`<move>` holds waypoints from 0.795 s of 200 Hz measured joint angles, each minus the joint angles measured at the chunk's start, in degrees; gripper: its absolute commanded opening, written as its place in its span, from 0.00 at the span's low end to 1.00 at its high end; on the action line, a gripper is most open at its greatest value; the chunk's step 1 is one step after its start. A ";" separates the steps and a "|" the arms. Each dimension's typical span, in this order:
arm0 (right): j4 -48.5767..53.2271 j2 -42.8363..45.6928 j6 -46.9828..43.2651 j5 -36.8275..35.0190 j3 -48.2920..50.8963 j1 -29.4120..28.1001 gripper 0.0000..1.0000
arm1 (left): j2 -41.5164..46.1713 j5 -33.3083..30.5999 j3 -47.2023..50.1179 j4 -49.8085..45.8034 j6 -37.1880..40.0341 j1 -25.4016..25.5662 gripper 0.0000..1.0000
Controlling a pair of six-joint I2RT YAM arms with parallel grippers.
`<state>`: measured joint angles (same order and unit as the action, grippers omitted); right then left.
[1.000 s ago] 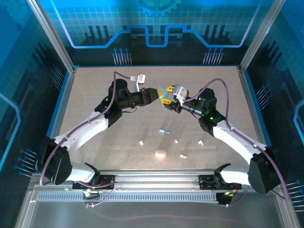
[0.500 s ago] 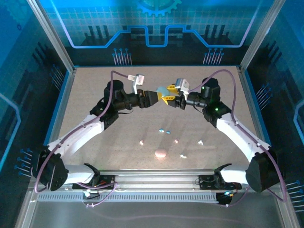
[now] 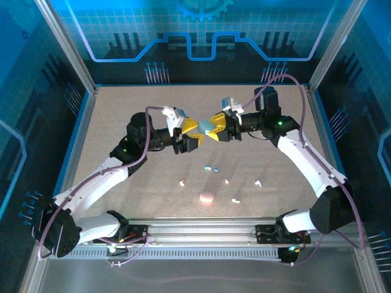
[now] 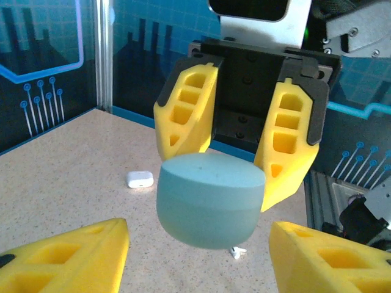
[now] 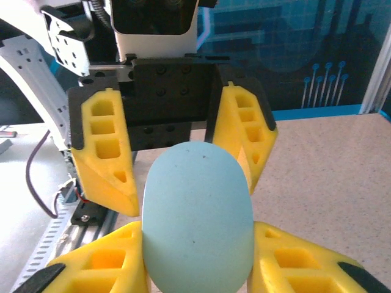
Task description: Insert the wireless bluetooth earbuds into the charging case
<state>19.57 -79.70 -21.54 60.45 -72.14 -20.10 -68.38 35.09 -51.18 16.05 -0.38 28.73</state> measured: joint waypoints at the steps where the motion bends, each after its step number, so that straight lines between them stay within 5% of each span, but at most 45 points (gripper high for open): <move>1: 0.00 0.00 0.00 0.00 0.00 0.00 0.35 | -0.04 0.07 0.00 0.02 0.09 0.00 0.60; 159: 3.63 -0.33 -3.19 -0.04 -1.03 -0.13 0.35 | -4.55 6.38 -2.71 1.09 0.37 0.00 0.50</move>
<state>23.20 -80.03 -24.73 60.40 -73.17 -20.23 -72.93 41.47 -53.89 17.15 -0.01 28.73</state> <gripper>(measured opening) 0.354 0.526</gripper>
